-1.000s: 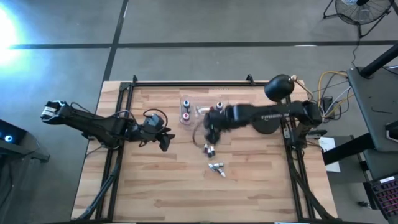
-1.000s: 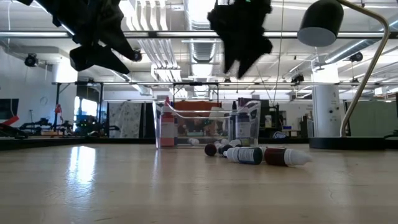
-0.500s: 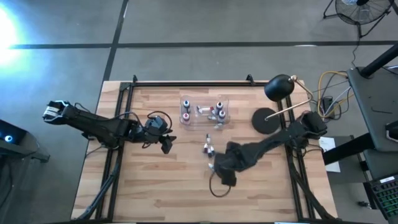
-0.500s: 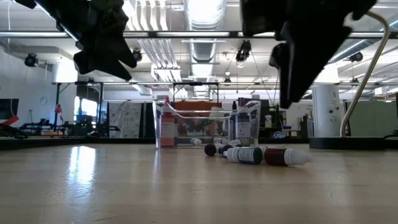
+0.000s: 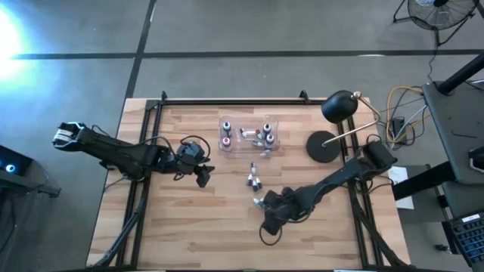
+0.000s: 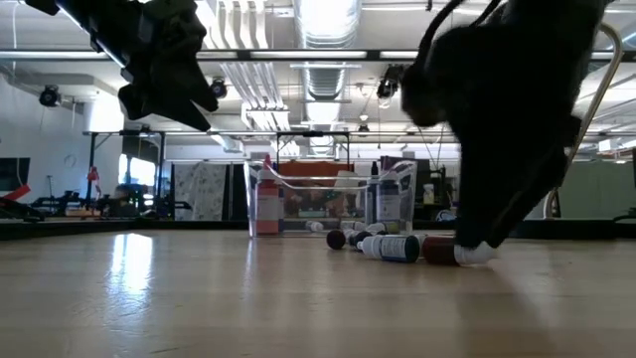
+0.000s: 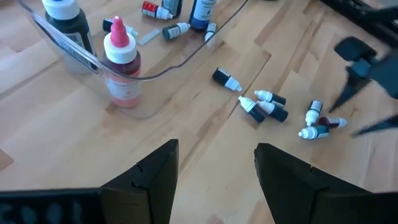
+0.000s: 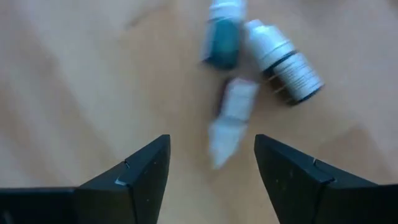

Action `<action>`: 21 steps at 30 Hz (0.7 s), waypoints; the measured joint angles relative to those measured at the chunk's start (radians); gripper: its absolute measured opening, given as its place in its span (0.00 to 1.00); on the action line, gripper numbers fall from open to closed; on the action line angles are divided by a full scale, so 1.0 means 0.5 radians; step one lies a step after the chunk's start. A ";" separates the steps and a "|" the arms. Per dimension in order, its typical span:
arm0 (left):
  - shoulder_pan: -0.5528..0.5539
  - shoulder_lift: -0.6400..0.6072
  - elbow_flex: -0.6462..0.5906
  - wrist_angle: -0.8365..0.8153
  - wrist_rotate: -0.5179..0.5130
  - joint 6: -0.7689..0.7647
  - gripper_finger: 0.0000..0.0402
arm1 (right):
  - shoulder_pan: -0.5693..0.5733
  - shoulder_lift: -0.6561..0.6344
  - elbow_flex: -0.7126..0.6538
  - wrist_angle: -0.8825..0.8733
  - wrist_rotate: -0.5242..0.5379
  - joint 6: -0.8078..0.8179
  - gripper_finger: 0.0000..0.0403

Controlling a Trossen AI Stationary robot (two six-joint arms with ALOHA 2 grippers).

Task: Pick & Place food coloring
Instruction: Put the small red food coloring bottle into the transparent bin

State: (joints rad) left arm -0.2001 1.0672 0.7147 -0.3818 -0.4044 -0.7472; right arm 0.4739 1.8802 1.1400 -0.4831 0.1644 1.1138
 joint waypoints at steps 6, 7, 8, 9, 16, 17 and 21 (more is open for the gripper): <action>0.000 0.000 0.000 -0.007 0.070 0.071 0.46 | 0.003 0.164 0.127 -0.049 0.184 -0.038 0.53; 0.000 0.000 0.000 -0.007 0.088 0.076 0.46 | 0.002 0.193 0.160 -0.084 0.186 -0.039 0.53; 0.000 0.000 0.000 -0.007 0.099 0.076 0.46 | 0.002 0.221 0.191 -0.118 0.189 -0.035 0.52; 0.000 0.000 0.000 -0.017 0.102 0.077 0.46 | 0.002 0.255 0.223 -0.156 0.194 -0.025 0.51; 0.001 0.000 0.000 -0.032 0.102 0.077 0.46 | -0.003 0.403 0.413 -0.419 0.179 0.069 0.36; 0.000 0.000 0.000 -0.035 0.103 0.076 0.46 | -0.005 0.404 0.422 -0.421 0.172 0.070 0.32; 0.001 0.000 0.000 -0.036 0.101 0.077 0.46 | -0.019 0.361 0.417 -0.420 0.157 0.133 0.18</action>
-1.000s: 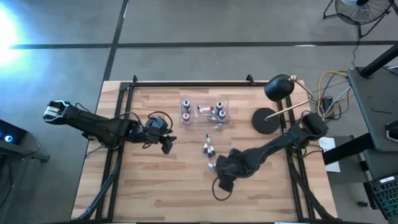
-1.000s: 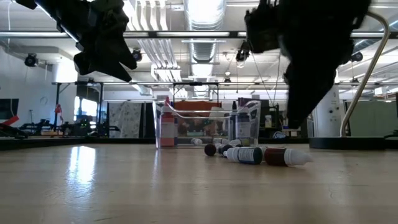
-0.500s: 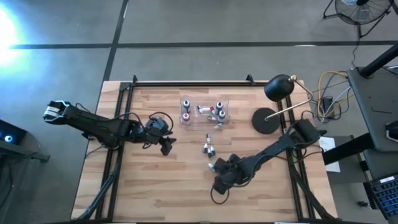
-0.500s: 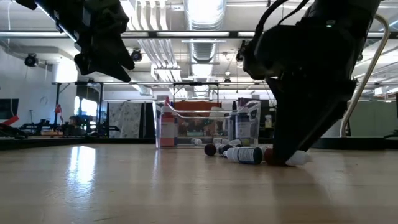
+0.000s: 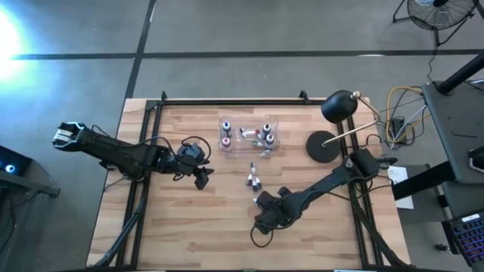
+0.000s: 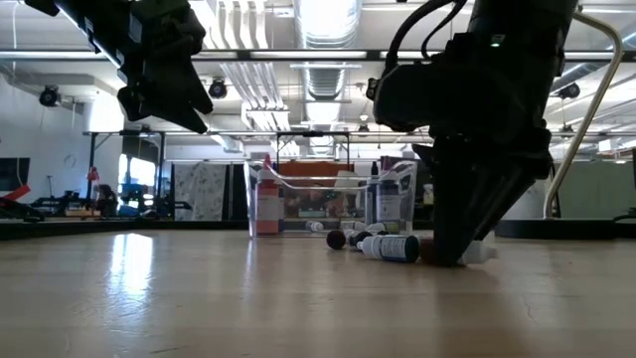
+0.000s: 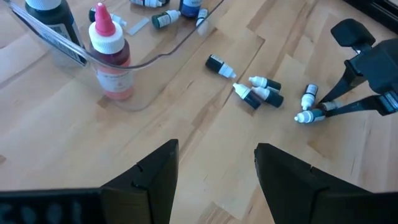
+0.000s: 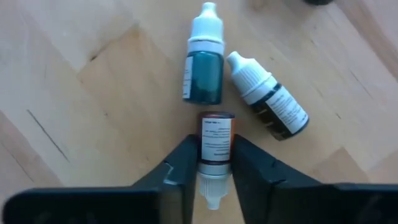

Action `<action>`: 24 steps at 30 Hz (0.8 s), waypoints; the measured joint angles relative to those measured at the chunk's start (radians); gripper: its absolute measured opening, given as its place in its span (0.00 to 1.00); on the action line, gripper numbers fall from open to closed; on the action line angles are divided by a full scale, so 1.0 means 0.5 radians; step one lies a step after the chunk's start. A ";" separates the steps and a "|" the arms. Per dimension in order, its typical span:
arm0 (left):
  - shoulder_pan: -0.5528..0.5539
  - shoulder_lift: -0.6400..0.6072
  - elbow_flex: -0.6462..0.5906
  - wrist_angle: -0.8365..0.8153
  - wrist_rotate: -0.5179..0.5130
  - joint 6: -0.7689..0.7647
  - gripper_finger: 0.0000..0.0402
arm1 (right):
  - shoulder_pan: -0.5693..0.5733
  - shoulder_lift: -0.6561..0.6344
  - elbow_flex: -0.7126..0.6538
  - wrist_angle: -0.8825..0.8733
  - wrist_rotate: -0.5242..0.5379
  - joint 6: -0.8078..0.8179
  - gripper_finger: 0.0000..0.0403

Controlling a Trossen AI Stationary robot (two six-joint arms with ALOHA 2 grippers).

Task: Pick & Place food coloring
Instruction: Put the small red food coloring bottle into the transparent bin, then put the small blue food coloring bottle into the transparent bin

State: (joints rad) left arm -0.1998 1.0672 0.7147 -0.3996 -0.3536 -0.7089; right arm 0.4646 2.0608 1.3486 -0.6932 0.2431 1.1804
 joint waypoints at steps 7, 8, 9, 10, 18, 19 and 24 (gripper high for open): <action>-0.001 0.000 -0.002 0.002 -0.005 0.040 0.46 | -0.108 -0.352 -0.075 0.015 0.287 0.252 0.12; 0.000 0.000 -0.002 0.001 -0.006 0.040 0.46 | -0.143 -0.439 -0.072 0.026 0.378 0.248 0.12; -0.001 -0.001 -0.002 0.002 -0.006 0.044 0.46 | -0.188 -0.524 -0.070 0.038 0.463 0.221 0.12; 0.000 -0.001 -0.002 0.004 -0.006 0.055 0.46 | -0.236 -0.601 -0.070 0.063 0.551 0.175 0.12; 0.000 -0.001 -0.002 0.008 -0.010 0.086 0.46 | -0.856 -0.982 -0.058 0.476 0.554 -0.405 0.28; 0.000 -0.001 -0.002 0.007 -0.011 0.086 0.46 | -0.933 -0.977 -0.060 0.535 0.392 -0.461 0.30; 0.000 -0.001 -0.002 0.006 -0.012 0.032 0.46 | -1.094 -0.960 -0.061 0.612 -0.136 -0.538 0.45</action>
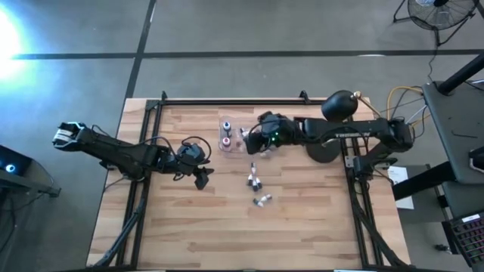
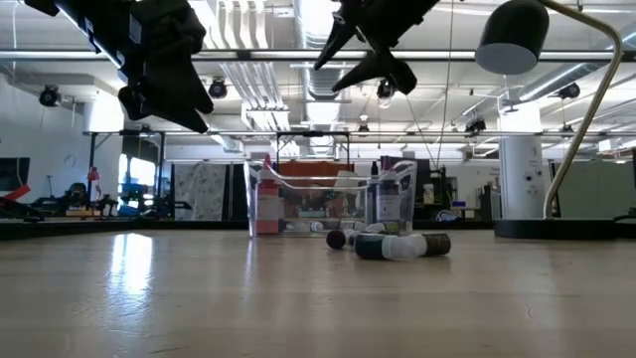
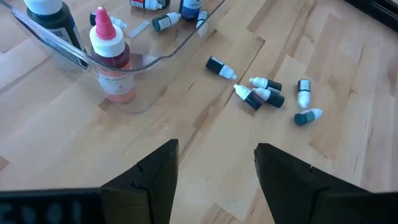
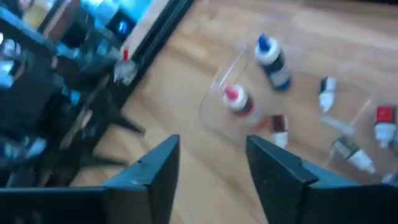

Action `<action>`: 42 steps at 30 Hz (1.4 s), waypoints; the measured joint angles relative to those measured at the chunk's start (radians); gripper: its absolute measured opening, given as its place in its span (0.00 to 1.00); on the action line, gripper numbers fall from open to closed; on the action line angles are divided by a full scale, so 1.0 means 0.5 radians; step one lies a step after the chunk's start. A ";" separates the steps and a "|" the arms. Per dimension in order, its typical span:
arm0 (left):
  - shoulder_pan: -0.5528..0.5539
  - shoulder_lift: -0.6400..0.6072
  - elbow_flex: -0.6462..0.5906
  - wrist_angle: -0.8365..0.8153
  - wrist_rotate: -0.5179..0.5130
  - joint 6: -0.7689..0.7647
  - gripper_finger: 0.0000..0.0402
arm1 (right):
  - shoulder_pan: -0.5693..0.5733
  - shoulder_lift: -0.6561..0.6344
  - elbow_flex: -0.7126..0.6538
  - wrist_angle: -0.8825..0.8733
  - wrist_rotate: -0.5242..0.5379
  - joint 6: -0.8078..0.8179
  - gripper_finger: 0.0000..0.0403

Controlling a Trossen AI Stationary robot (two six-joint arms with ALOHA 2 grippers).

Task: Pick & Place food coloring
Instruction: Put the small blue food coloring bottle into the transparent bin

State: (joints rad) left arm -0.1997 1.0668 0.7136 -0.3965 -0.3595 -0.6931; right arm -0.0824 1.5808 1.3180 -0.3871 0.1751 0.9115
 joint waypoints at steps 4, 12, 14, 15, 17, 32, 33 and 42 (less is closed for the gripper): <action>0.000 0.000 0.000 -0.001 0.000 -0.056 0.46 | 0.135 0.003 0.000 -0.255 0.019 -0.262 0.55; 0.004 0.066 0.000 0.140 0.066 0.007 0.46 | 0.627 0.013 -0.159 -0.859 0.151 -0.080 0.57; 0.012 0.143 0.000 0.310 0.223 0.132 0.46 | 0.721 0.014 -0.219 -0.866 0.148 0.026 0.57; 0.013 0.195 0.000 0.393 0.277 0.188 0.46 | 0.763 0.022 -0.245 -0.859 0.141 0.078 0.56; 0.013 0.308 0.003 0.559 0.301 0.288 0.46 | 0.832 0.042 -0.296 -0.829 0.131 0.188 0.56; 0.005 1.320 0.449 1.206 0.741 1.278 0.46 | 1.225 0.063 -0.608 -0.823 0.073 0.778 0.56; 0.004 1.383 0.495 1.187 0.741 1.304 0.46 | 1.238 0.063 -0.626 -0.812 0.069 0.809 0.56; -0.017 1.682 0.854 1.003 0.813 1.386 0.46 | 1.284 0.065 -0.694 -0.778 0.144 0.902 0.56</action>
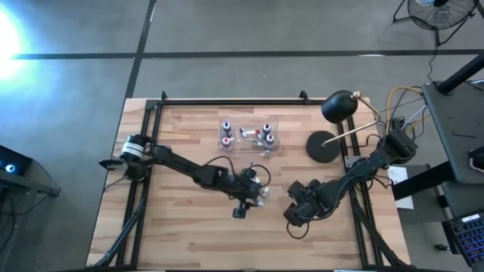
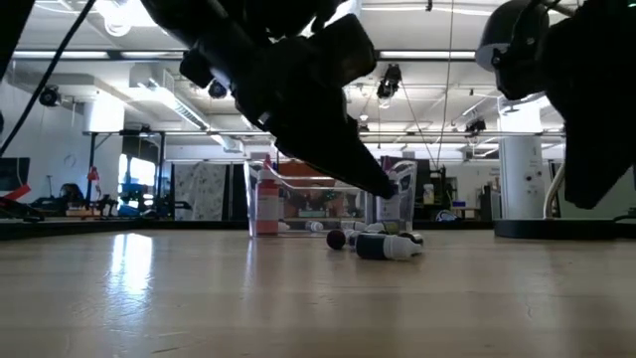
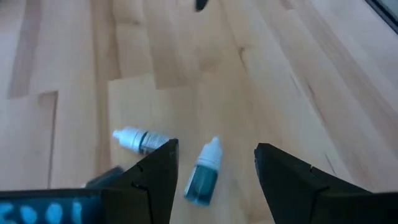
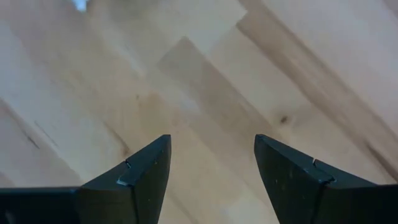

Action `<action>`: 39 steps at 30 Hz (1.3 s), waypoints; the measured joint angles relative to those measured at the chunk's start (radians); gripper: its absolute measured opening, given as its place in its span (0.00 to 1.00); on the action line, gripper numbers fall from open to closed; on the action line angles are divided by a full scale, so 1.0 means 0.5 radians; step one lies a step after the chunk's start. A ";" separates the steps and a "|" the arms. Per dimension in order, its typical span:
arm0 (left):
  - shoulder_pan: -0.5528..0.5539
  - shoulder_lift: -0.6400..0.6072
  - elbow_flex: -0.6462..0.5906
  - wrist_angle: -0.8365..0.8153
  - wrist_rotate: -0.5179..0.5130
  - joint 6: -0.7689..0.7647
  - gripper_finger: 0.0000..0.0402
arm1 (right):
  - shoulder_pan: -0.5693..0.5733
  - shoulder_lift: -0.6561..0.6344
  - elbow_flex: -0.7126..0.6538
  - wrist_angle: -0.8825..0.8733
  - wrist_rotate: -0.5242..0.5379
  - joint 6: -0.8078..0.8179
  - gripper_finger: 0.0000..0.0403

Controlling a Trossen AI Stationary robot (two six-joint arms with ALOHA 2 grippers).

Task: Pick & Place food coloring
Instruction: Put the small blue food coloring bottle into the transparent bin

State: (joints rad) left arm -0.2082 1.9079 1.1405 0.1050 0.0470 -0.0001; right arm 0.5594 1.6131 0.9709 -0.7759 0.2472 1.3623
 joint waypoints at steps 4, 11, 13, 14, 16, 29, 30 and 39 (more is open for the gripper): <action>-0.006 0.087 0.063 -0.040 0.015 0.031 0.46 | -0.003 0.001 -0.037 0.003 0.038 -0.012 0.56; -0.007 0.227 0.082 -0.086 0.029 0.021 0.46 | -0.002 0.001 -0.084 0.011 0.035 -0.014 0.56; -0.007 0.225 0.087 -0.138 0.012 0.003 0.45 | -0.003 0.001 -0.086 0.009 0.036 -0.014 0.56; -0.008 0.224 0.087 -0.142 -0.009 -0.009 0.45 | -0.003 0.001 -0.086 0.012 0.039 -0.014 0.56; -0.007 0.215 0.078 -0.150 -0.064 -0.021 0.41 | -0.002 0.001 -0.087 0.010 0.051 -0.013 0.56; -0.005 0.184 0.087 -0.206 -0.365 -0.116 0.14 | -0.045 0.001 -0.089 0.010 0.105 -0.001 0.56; -0.004 0.158 0.084 -0.217 -0.431 -0.145 0.13 | -0.048 0.001 -0.089 0.010 0.105 -0.001 0.56; 0.117 -0.423 0.032 -0.241 -1.556 -0.487 0.16 | -0.065 0.001 -0.089 0.015 0.138 -0.001 0.56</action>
State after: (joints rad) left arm -0.1497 1.6962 1.1567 -0.0154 -0.7309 -0.2434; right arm 0.5269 1.6135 0.9262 -0.7683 0.3162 1.3621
